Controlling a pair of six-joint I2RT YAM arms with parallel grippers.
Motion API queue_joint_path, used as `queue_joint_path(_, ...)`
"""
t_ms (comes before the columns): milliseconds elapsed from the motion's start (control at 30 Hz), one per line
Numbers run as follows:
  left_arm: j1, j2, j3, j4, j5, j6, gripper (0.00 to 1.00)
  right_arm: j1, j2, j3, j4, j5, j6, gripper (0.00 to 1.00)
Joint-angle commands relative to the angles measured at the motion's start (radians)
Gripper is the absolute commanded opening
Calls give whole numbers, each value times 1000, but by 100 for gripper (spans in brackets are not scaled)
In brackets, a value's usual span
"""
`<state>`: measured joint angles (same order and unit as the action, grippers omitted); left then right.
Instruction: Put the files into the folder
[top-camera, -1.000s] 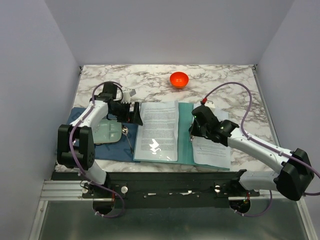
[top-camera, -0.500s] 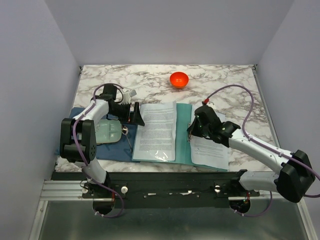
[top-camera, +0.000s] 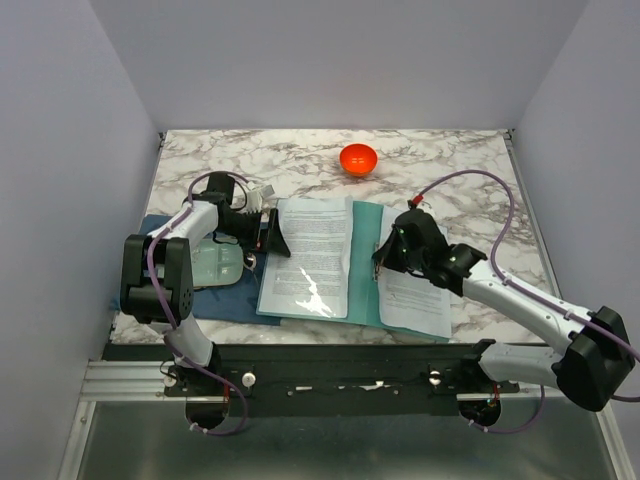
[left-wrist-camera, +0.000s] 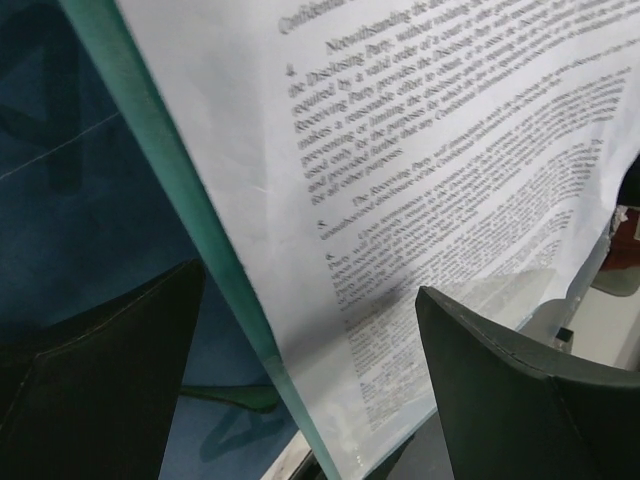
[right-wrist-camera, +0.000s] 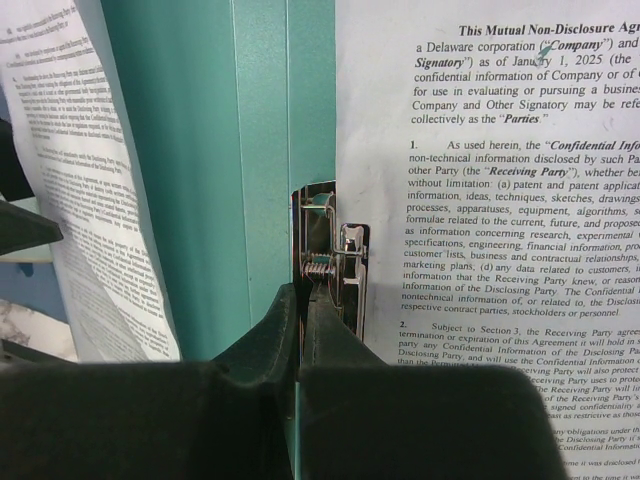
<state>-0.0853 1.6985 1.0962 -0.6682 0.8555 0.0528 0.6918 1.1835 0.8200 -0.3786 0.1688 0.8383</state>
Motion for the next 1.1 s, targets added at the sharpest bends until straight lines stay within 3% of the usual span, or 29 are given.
queue_joint_path(0, -8, 3, 8, -66, 146, 45, 99, -5, -7, -10, 69, -31, 25, 1)
queue_joint_path(133, -14, -11, 65, -220, 207, 119, 99, -5, 33, -15, 98, -51, 31, 1)
queue_joint_path(500, -21, -128, 77, -251, 185, 79, 99, -5, 165, -42, 176, -52, 24, 1)
queue_joint_path(600, -28, -123, 102, -254, 181, 64, 99, -5, 218, -54, 208, -80, 16, 11)
queue_joint_path(833, -56, -115, 165, -251, 188, 16, 99, -5, 346, -81, 265, -152, 4, 44)
queue_joint_path(1067, -77, -99, 224, -238, 215, -30, 99, -5, 378, -104, 306, -198, -1, 49)
